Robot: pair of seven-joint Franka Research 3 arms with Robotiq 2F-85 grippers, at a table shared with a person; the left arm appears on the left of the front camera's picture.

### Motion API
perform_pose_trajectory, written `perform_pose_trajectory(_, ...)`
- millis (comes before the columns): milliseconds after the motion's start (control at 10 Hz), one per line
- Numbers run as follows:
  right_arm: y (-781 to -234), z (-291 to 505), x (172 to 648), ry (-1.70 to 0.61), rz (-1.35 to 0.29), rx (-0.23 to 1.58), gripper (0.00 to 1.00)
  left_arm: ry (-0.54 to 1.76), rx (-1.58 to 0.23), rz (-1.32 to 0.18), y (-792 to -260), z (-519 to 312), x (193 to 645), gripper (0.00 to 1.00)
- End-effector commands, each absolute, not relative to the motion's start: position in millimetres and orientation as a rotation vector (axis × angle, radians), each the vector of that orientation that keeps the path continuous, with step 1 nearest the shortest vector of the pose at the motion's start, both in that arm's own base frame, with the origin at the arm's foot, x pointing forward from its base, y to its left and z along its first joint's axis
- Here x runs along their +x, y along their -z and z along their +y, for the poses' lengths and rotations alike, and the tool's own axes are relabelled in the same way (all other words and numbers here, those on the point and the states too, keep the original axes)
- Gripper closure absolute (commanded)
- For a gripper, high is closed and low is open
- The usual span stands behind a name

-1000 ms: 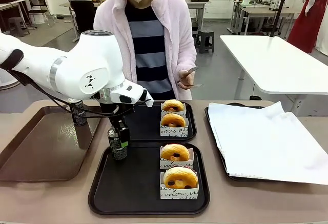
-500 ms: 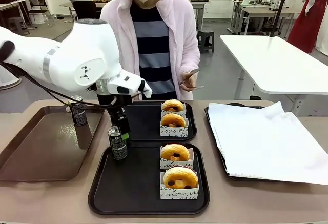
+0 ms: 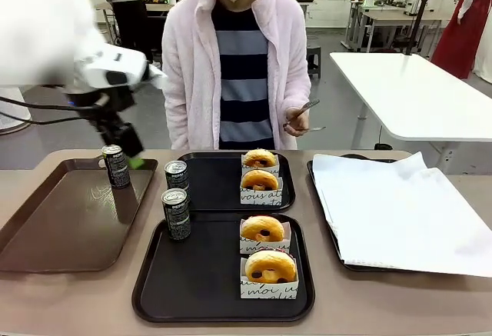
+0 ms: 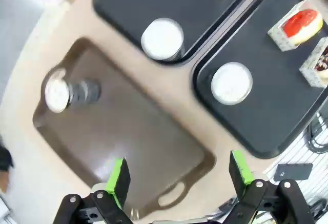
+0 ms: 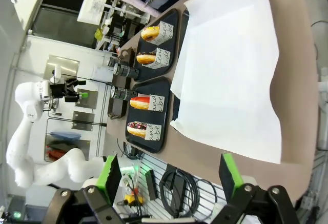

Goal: Set up donuts and drinks on trays.
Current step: Pick up one Pepsi coke from the Handle tray and place it on the Flat Tray without a Pepsi coke.

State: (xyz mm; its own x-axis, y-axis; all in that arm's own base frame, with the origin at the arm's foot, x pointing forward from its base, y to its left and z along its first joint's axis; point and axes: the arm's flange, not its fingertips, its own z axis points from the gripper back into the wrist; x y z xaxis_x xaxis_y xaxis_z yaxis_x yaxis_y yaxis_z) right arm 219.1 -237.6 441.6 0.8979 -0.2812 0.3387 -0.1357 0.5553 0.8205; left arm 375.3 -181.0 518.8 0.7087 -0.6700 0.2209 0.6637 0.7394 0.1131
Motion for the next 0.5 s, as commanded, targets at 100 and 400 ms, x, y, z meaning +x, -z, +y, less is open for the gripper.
perform_pose_trajectory(100,-441,-238,220,0.080,-0.490,1.004,0.00,0.474,0.033,-0.256,-514,-108,366,0.00)
perform_pose_trajectory(400,-441,-238,220,0.080,-0.490,1.004,0.00,0.246,-0.004,-0.249,-507,-44,381,0.00)
